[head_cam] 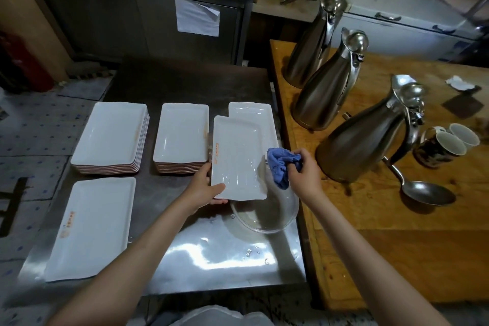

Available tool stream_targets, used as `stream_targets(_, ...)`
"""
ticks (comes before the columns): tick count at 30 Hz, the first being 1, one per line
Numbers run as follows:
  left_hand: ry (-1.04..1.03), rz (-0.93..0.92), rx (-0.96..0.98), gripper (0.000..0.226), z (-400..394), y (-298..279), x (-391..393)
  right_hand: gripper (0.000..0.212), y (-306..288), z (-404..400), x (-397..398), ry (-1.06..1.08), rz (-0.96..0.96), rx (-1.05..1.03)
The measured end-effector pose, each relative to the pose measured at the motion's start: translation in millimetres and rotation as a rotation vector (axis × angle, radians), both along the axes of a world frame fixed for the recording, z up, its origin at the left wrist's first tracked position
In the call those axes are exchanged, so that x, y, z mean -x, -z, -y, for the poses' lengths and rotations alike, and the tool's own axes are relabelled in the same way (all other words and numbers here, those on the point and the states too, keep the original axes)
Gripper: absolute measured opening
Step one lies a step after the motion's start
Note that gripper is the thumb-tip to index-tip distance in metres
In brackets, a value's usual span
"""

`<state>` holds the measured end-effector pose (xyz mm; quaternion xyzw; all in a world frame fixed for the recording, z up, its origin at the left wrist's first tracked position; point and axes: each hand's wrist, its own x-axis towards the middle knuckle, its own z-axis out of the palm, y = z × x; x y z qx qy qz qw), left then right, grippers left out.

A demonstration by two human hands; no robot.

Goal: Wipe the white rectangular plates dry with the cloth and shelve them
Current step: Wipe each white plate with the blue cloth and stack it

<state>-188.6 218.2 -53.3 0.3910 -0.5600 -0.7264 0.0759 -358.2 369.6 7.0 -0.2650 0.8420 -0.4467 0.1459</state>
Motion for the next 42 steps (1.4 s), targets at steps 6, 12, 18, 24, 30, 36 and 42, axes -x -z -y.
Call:
stream_targets(6, 0.019, 0.002, 0.105, 0.053, -6.2, -0.6, 7.8, 0.017, 0.5, -9.3, 3.0, 0.013, 0.041, 0.002)
stream_targets(12, 0.05, 0.027, 0.3, 0.049, -10.9, -3.4, 11.3, 0.018, 4.5, -13.8, 3.5, 0.026, 0.032, -0.021)
stream_targets(18, 0.073, 0.014, 0.53, 0.038, -16.2, -6.5, 12.5, 0.017, 4.8, -16.2, -0.4, 0.019, 0.016, -0.006)
stream_targets(24, 0.114, 0.059, 0.734, 0.037, -17.0, -9.9, 15.1, 0.019, 7.0, -19.1, -2.3, 0.015, 0.006, -0.004)
stream_targets(30, 0.166, 0.1, 0.851, 0.035, -14.8, -14.8, 14.7, 0.02, 8.5, -19.1, -5.5, 0.025, 0.015, -0.022)
stream_targets(36, 0.204, 0.128, 0.895, 0.033, -15.0, -21.4, 14.5, 0.021, 8.6, -16.3, -9.1, 0.021, 0.021, -0.029)
stream_targets(42, 0.12, 0.059, 0.378, 0.041, -13.5, -24.4, 15.2, 0.02, 10.7, -15.9, -10.4, 0.035, 0.01, -0.048)
